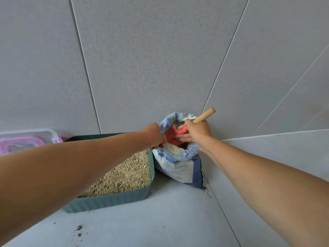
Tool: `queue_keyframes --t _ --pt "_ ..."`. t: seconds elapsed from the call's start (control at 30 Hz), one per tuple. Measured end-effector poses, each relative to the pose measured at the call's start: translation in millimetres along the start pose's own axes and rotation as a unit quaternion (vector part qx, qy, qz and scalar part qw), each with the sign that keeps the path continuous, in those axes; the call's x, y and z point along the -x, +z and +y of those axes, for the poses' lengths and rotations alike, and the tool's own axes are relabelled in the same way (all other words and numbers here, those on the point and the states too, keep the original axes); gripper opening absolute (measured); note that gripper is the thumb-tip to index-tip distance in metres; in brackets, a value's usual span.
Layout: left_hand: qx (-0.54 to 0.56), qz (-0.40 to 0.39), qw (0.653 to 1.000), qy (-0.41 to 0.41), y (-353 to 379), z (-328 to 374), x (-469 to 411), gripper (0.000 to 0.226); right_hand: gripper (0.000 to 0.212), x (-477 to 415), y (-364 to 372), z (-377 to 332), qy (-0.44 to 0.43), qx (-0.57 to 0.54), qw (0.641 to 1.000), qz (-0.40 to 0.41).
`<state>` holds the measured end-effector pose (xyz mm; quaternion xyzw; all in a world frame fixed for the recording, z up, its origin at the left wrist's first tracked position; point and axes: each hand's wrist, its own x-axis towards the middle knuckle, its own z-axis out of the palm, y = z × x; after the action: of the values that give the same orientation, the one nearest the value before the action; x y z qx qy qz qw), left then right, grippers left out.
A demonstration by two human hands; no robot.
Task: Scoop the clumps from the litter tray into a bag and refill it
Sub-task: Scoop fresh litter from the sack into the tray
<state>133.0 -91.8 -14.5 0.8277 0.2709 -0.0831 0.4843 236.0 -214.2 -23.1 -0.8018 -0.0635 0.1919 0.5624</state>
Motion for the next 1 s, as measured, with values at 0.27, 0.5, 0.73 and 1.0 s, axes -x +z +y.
queue_keyframes --t 0.27,0.5,0.73,1.0 --pt "0.046 -0.004 0.999 0.024 0 6 -5 0.024 0.024 0 -46 -14 0.13 -0.089 0.987 -0.002" --pt "0.028 -0.019 0.999 0.026 -20 7 4 0.028 0.041 -11 -91 -24 0.13 -0.186 0.967 0.114" --pt "0.064 0.073 0.995 0.002 -79 3 12 0.039 0.029 7 -67 -53 0.114 -0.253 0.96 0.036" --pt "0.071 0.144 0.986 -0.052 -146 -36 33 0.035 0.027 23 10 -79 0.088 -0.215 0.971 -0.049"
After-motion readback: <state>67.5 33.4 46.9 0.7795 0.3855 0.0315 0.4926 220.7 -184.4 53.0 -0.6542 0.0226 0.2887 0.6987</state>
